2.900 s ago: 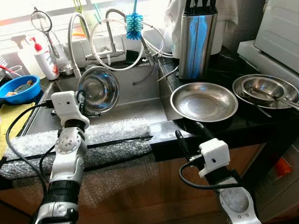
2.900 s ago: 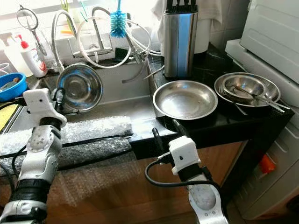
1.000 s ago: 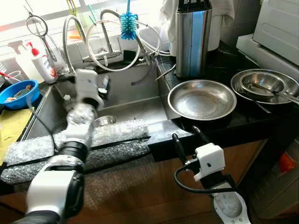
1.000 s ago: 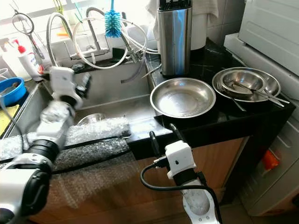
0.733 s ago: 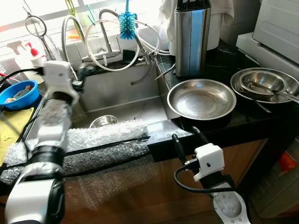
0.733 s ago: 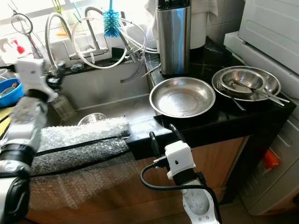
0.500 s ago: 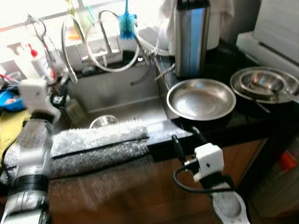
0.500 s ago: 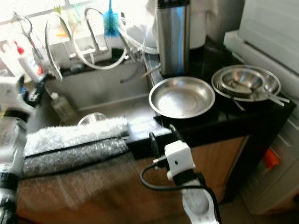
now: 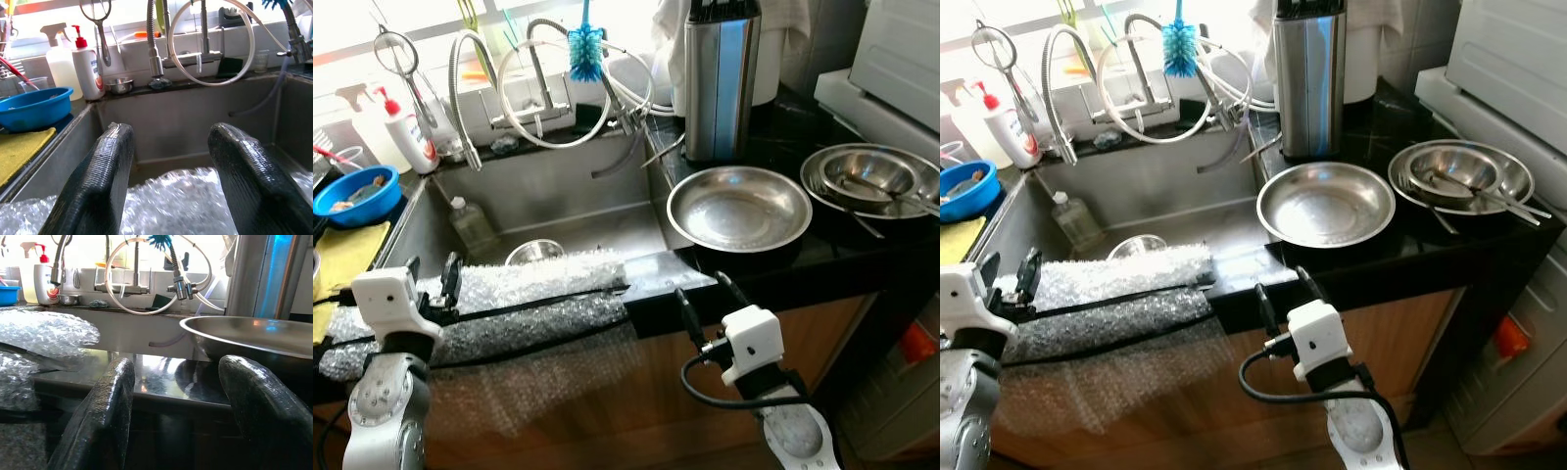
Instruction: Kitchen organization
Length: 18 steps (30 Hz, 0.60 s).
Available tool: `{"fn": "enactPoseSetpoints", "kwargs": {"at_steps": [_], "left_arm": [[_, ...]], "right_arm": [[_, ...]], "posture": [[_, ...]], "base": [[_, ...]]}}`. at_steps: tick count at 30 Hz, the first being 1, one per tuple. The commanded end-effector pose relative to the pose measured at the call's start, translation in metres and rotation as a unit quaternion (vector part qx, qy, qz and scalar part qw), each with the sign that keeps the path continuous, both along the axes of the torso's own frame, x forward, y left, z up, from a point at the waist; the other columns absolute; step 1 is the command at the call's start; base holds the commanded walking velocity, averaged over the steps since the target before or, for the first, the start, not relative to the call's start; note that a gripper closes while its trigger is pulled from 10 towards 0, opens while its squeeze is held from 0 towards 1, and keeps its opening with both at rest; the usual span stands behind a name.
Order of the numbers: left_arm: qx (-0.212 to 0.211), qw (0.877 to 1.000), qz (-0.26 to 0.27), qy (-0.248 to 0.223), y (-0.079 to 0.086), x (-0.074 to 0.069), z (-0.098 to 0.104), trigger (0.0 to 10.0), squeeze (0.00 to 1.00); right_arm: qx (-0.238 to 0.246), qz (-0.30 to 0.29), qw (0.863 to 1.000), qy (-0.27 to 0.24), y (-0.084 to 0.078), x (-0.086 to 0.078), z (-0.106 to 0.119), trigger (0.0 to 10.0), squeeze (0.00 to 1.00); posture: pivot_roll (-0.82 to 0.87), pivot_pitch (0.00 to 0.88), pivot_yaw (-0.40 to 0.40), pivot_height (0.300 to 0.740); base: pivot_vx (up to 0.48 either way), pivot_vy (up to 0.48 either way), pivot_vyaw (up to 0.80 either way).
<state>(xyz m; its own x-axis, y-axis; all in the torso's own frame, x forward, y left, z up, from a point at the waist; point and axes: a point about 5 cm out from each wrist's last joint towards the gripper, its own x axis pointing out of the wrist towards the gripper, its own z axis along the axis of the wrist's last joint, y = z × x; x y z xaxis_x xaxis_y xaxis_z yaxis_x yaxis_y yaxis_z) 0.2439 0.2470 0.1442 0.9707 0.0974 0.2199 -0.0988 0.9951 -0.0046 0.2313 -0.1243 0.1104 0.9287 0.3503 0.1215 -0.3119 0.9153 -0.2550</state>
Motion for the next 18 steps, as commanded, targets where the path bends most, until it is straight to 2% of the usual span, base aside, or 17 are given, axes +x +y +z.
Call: {"fn": "enactPoseSetpoints", "kwargs": {"at_steps": [1, 8, 16, 18], "left_arm": [[0.017, 1.0, 0.003, 0.006, 0.004, -0.009, 0.004, 10.0, 0.0], [0.02, 0.999, 0.005, 0.032, 0.005, -0.026, -0.008, 10.0, 0.0], [0.008, 0.999, 0.003, 0.046, -0.006, -0.028, -0.016, 10.0, 0.0], [0.02, 0.998, -0.009, 0.053, -0.008, -0.029, -0.019, 10.0, 0.0]], "right_arm": [[0.003, 0.007, 1.0, 0.001, 0.001, -0.002, -0.001, 10.0, 0.0], [-0.002, 0.009, 1.0, 0.002, -0.002, -0.003, -0.002, 10.0, 0.0], [-0.005, 0.013, 1.0, 0.005, -0.004, -0.004, -0.003, 10.0, 0.0], [-0.006, 0.013, 1.0, 0.006, -0.005, -0.004, -0.003, 10.0, 0.0]], "posture": [[-0.16, 0.0, 0.164, 0.74], [-0.16, 0.0, 0.15, 0.74], [-0.16, 0.0, 0.137, 0.74], [-0.16, 0.0, 0.133, 0.74]], "base": [[0.0, 0.0, 0.0], [0.0, 0.0, 0.0], [0.0, 0.0, 0.0], [0.0, 0.0, 0.0]]}}
